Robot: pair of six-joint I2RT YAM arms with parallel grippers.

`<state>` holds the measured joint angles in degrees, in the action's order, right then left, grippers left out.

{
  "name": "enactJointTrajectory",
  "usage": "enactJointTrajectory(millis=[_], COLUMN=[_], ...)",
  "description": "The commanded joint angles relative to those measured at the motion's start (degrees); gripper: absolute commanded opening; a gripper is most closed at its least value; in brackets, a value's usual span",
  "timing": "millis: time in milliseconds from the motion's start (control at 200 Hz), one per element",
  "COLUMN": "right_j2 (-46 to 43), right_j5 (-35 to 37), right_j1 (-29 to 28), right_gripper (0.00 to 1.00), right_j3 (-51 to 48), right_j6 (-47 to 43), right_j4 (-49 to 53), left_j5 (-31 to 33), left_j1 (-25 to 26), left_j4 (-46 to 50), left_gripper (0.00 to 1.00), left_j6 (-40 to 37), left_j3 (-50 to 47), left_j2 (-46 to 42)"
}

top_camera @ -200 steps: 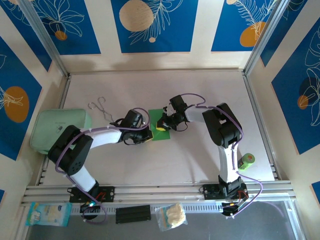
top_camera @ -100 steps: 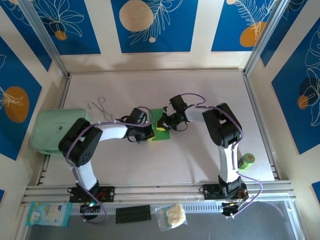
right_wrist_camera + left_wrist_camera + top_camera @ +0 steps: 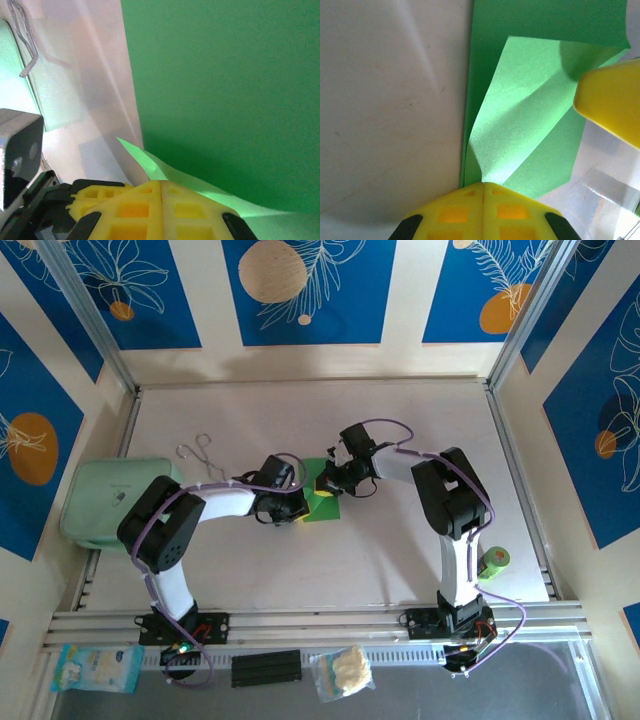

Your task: Fold a paper plane with a square sheet of paper (pick it up from the middle)

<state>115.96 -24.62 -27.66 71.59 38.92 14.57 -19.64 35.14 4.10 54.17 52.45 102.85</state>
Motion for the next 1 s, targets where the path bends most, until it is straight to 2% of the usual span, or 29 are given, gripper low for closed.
enactJointTrajectory(millis=[0,450,765,995], right_j2=[-1.7,0.9,2.7,2.3], right_j5=[-0.9,-4.0,-0.6,5.3], right_j1=[-1.0,-2.2,-2.8,-1.4], right_gripper=[0.01,0.01,0.01,0.01], right_j3=[-2.0,-1.4,-2.0,-3.2], right_j6=[-2.2,-3.7,-6.0,-9.1], right_j4=[1.5,1.8,2.5,0.0], left_j5=[2.0,1.8,2.2,2.3], left_j1=[0.2,0.3,0.2,0.2], left_j4=[7.2,8.0,9.1,10.8], left_gripper=[0.0,0.0,0.0,0.0], left_j6=[-0.1,0.2,0.5,1.0], left_j3=[-0.3,0.4,0.3,-0.7], left_j2=[2.6,3.5,3.5,3.5])
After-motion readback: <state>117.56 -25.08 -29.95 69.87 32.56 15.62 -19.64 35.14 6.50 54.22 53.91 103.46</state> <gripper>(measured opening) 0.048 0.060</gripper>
